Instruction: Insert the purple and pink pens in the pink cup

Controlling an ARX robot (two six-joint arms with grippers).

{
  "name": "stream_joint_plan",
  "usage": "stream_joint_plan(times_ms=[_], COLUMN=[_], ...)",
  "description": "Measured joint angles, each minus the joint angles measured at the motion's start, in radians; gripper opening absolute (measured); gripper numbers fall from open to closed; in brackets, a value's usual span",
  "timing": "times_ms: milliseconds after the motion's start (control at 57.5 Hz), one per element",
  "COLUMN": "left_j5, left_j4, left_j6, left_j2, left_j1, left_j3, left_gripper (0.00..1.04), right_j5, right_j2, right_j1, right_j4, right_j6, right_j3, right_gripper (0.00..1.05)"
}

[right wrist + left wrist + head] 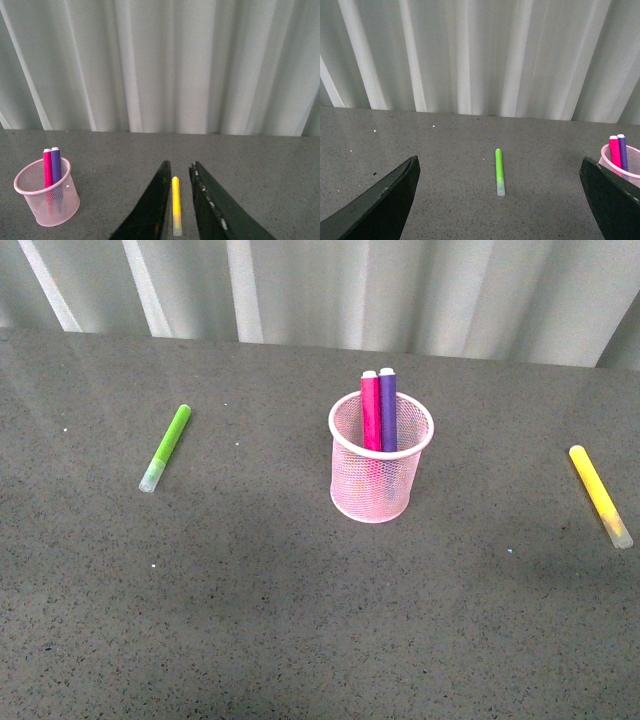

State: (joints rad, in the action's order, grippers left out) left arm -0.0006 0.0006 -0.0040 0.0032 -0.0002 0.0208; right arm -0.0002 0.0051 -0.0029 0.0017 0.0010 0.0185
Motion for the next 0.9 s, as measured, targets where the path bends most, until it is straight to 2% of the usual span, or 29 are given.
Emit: stream_joint_plan(times_ms=[122,278,348,400,904], left_j5=[0.0,0.0,0.0,0.0,0.0], left_j4=[0.0,0.0,0.0,0.0,0.0], left_j6=[0.0,0.0,0.0,0.0,0.0], left_j2=[0.0,0.0,0.0,0.0,0.0], left_j1=[0.0,0.0,0.0,0.0,0.0], left_j3=[0.0,0.0,0.0,0.0,0.0], left_gripper=[0.98,0.98,0.98,0.98,0.98], right_j5=[0.0,0.0,0.0,0.0,0.0], right_j2=[-0.001,-0.001,-0.001,-0.001,-0.001], right_j1=[0.0,0.0,0.0,0.0,0.0], right_j4=[0.0,0.0,0.0,0.0,0.0], right_j6=[0.0,0.0,0.0,0.001,0.001], right_j3=[0.0,0.0,0.0,0.0,0.0], right_gripper=[0.5,0.75,0.91,0.99,0.98])
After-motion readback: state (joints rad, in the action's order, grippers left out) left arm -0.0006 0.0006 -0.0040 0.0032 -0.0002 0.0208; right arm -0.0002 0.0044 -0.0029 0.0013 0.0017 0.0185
